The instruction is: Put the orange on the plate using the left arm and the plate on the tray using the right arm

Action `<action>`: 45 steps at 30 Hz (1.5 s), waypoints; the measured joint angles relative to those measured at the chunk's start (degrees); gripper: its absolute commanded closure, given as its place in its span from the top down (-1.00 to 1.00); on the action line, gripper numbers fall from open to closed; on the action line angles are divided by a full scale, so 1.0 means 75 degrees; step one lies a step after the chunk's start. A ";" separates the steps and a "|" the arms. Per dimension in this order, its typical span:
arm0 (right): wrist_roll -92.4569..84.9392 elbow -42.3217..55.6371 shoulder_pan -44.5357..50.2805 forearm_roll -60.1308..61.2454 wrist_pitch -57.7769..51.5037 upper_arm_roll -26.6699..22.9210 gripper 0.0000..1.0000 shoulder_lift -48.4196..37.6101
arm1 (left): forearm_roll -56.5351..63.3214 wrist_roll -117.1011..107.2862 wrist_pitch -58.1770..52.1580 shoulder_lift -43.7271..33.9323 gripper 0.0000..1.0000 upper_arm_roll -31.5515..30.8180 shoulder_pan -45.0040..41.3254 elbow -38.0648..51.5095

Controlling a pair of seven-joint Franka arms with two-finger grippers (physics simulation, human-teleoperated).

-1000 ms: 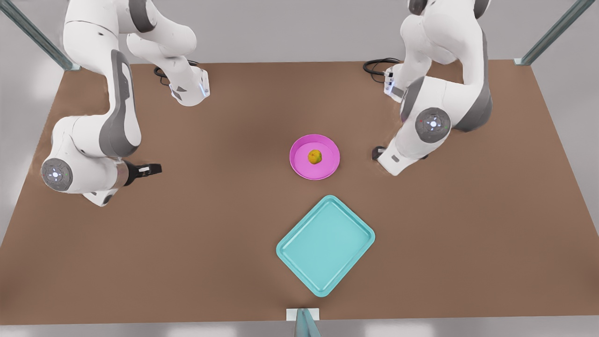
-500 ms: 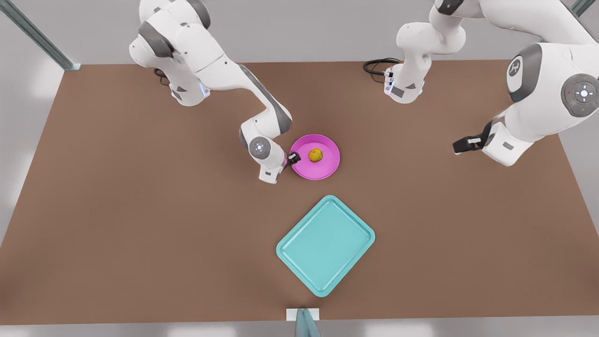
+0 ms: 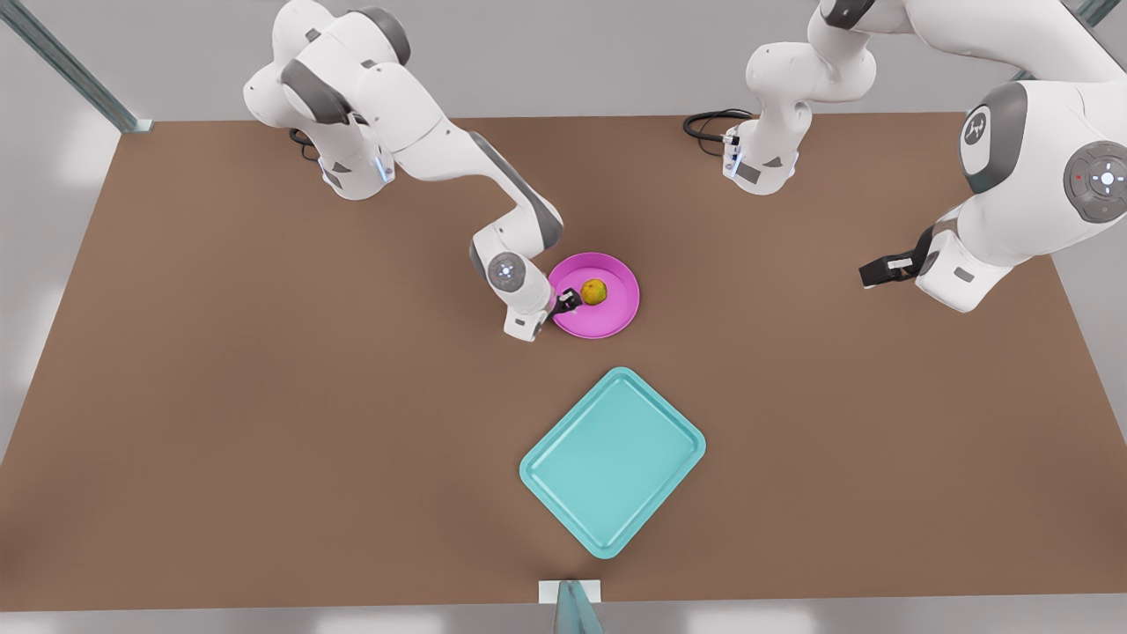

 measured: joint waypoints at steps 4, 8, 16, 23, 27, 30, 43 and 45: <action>0.0033 0.0055 -0.0002 0.0057 0.0038 0.0055 -0.10 0.0057 | 0.0001 0.0006 -0.0007 -0.0001 1.00 0.0000 0.0000 0.0000; -0.0113 0.0114 -0.0006 0.0209 0.0025 0.0067 -0.57 0.0131 | 0.0001 0.0012 -0.0011 0.0002 1.00 0.0000 0.0011 0.0000; -0.0117 0.0233 -0.0010 0.0110 0.0007 0.0177 -0.57 -0.0043 | 0.0001 0.0020 -0.0017 0.0001 1.00 0.0003 0.0011 0.0000; -0.0064 0.0719 -0.0078 0.0336 -0.0002 0.0188 -0.57 -0.0579 | 0.0001 0.0026 -0.0016 0.0010 1.00 0.0023 0.0012 -0.0011; -0.0035 0.1378 -0.0683 0.0575 -0.0002 0.0171 -0.57 -0.0584 | 0.0001 0.0026 -0.0019 0.0006 1.00 0.0023 0.0012 -0.0003; -0.0020 0.2121 -0.1320 0.0646 -0.0002 0.0168 -0.57 -0.0257 | 0.0002 0.0026 -0.0021 0.0009 1.00 0.0023 0.0012 -0.0002; 0.0032 0.6536 -0.1858 0.0668 0.0064 0.0148 -0.57 0.3410 | -0.0018 0.0052 -0.0252 0.0028 1.00 0.0180 0.0018 0.0005; 0.0068 0.6549 -0.1820 0.0633 0.0097 0.0157 1.00 0.3455 | -0.0020 0.0057 -0.0294 0.0025 1.00 0.0166 0.0007 0.0010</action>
